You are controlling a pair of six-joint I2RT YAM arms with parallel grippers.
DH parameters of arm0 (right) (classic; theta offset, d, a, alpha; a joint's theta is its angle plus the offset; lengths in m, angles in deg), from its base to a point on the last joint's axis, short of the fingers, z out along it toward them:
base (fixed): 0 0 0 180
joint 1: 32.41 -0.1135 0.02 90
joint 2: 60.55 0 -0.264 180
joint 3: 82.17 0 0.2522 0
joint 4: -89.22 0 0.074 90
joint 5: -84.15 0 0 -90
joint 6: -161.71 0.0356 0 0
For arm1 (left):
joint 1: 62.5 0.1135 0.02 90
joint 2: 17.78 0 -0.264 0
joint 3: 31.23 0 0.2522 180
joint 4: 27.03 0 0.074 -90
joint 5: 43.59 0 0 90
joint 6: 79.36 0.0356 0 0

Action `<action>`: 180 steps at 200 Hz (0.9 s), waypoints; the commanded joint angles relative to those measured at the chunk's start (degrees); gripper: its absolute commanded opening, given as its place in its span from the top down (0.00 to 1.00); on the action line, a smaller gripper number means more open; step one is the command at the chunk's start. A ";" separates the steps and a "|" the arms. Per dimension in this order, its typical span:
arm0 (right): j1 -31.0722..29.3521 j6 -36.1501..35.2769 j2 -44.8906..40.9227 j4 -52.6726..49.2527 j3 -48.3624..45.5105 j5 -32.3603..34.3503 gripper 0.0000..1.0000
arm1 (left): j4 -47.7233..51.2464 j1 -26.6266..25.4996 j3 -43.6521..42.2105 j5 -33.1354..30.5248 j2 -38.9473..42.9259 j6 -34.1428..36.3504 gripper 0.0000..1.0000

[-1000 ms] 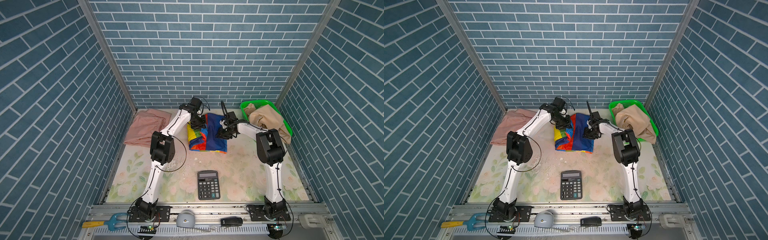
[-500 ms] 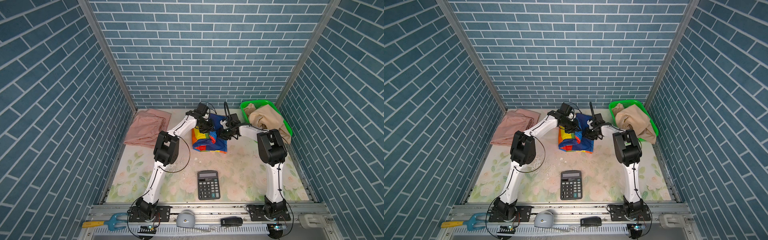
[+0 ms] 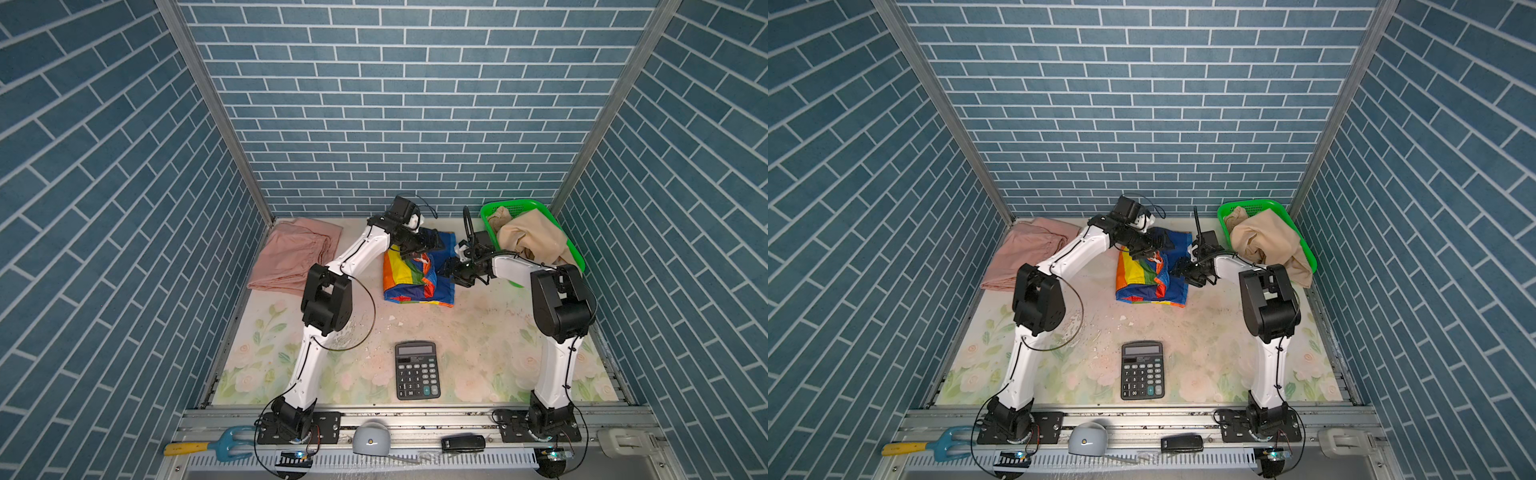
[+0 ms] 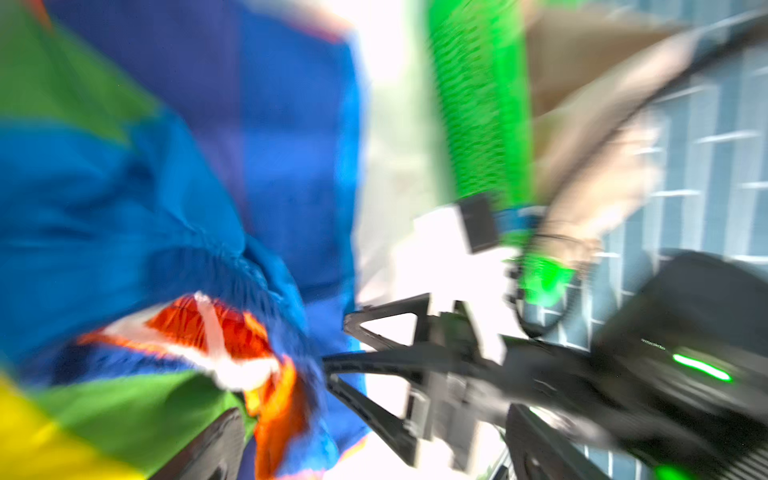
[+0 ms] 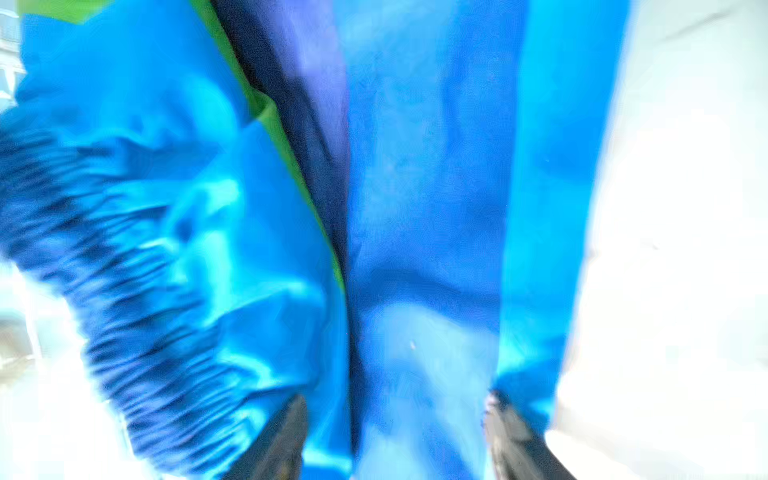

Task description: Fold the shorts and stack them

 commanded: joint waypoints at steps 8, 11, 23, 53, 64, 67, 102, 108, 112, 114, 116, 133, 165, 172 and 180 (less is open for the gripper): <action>-1.07 -3.23 -4.21 -5.22 3.21 5.99 0.20 | -9.48 5.33 -12.99 0.38 15.09 0.67 0.00; -1.36 -3.66 -4.09 -5.67 3.76 6.59 0.19 | -11.61 5.88 -15.35 0.73 16.12 -0.02 0.00; -3.00 -5.11 -3.34 -7.99 6.46 8.80 0.13 | -18.18 8.67 -23.06 1.96 19.31 -3.50 0.00; -8.20 -9.69 1.84 -15.39 17.30 16.88 0.07 | -30.86 11.52 -35.41 6.23 20.61 -11.34 0.00; -9.88 -11.59 4.58 -19.11 22.58 20.70 0.05 | -33.94 11.53 -37.89 6.70 20.44 -13.12 0.00; -10.33 -12.08 5.37 -20.09 24.02 21.84 0.05 | -34.54 11.57 -38.38 6.74 20.35 -13.47 0.00; -13.00 -15.68 15.19 -29.44 39.34 29.40 0.01 | -38.18 12.35 -43.10 6.32 20.26 -15.88 0.00; -13.35 -16.20 17.20 -31.44 42.15 30.96 0.02 | -38.57 12.55 -44.08 6.28 20.50 -15.99 0.00; -13.59 -16.53 18.41 -32.85 44.00 32.14 0.02 | -38.94 12.66 -44.57 6.22 20.68 -16.06 0.00; -13.68 -16.79 18.98 -33.46 44.75 32.83 0.01 | -39.08 12.73 -44.81 6.22 20.79 -16.19 0.00; -13.81 -16.99 19.58 -34.05 45.80 33.27 0.01 | -39.21 12.75 -44.96 6.24 20.84 -16.17 0.00; -14.51 -18.24 23.88 -37.66 52.64 37.89 0.02 | -39.90 12.84 -46.50 6.04 21.28 -16.19 0.00; -14.31 -19.97 30.04 -43.47 62.78 42.44 0.10 | -41.16 12.84 -48.08 5.91 21.21 -16.95 0.00; -14.14 -20.16 29.66 -43.41 62.49 42.80 0.13 | -41.56 12.77 -48.30 6.00 21.10 -17.19 0.00; -13.79 -20.25 28.58 -42.48 60.82 42.69 0.15 | -41.66 12.59 -48.22 6.04 20.84 -17.35 0.00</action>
